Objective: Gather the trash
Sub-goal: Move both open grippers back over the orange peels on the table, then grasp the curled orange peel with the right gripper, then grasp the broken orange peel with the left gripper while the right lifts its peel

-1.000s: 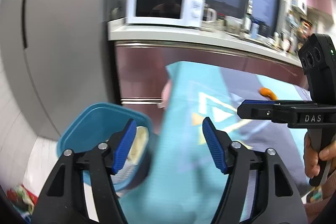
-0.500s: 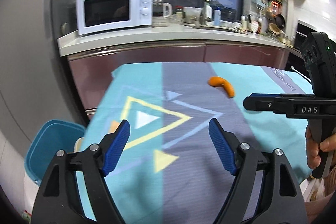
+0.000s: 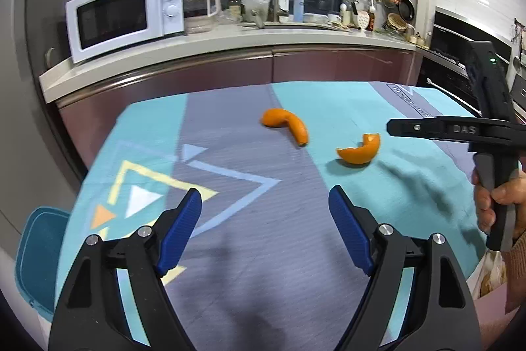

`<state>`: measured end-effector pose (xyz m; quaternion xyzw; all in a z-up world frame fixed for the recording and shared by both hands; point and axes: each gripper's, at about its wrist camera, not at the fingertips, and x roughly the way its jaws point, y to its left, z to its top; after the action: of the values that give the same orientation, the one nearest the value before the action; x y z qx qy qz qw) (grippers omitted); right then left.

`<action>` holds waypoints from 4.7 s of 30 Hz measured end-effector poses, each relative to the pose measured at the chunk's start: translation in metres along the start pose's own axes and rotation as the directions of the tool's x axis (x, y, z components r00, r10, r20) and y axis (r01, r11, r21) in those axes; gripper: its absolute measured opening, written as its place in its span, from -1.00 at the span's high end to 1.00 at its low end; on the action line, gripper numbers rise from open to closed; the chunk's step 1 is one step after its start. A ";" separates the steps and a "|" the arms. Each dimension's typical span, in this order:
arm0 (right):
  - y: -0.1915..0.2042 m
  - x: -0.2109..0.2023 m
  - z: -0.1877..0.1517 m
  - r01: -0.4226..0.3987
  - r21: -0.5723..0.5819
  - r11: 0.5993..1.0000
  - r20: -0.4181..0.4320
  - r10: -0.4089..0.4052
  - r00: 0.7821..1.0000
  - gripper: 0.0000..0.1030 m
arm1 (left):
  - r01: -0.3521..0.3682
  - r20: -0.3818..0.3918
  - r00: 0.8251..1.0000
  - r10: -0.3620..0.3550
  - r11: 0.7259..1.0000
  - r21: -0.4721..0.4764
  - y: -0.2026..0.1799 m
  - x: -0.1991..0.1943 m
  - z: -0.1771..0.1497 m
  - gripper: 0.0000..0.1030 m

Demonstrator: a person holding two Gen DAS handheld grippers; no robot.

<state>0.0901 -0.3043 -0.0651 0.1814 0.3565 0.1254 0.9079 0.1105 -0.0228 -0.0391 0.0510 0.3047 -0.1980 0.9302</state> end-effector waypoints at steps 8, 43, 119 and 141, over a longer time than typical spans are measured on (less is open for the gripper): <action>-0.015 0.028 0.006 -0.045 0.060 0.997 -0.057 0.048 0.997 0.10 | 0.039 -0.032 0.999 -0.039 0.999 0.013 -0.017 0.023 0.007 -0.53; 0.016 0.047 -0.011 -0.244 0.139 0.960 -0.134 0.262 0.956 0.76 | 0.267 -0.218 0.943 -0.251 0.963 0.046 -0.059 0.064 -0.010 -0.20; 0.034 0.061 0.002 -0.101 -0.068 0.993 -0.167 0.088 0.982 0.29 | 0.114 -0.122 0.985 -0.123 0.990 -0.079 0.010 0.008 -0.023 0.58; 0.058 0.046 -0.004 -0.200 -0.064 0.978 -0.140 0.190 0.972 0.67 | 0.058 -0.066 0.996 -0.062 0.996 -0.069 0.022 -0.015 -0.022 0.63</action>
<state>0.1142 -0.2344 -0.0714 0.1713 0.3914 0.2395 0.8719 0.0958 0.0069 -0.0484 0.0171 0.3442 -0.2136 0.9141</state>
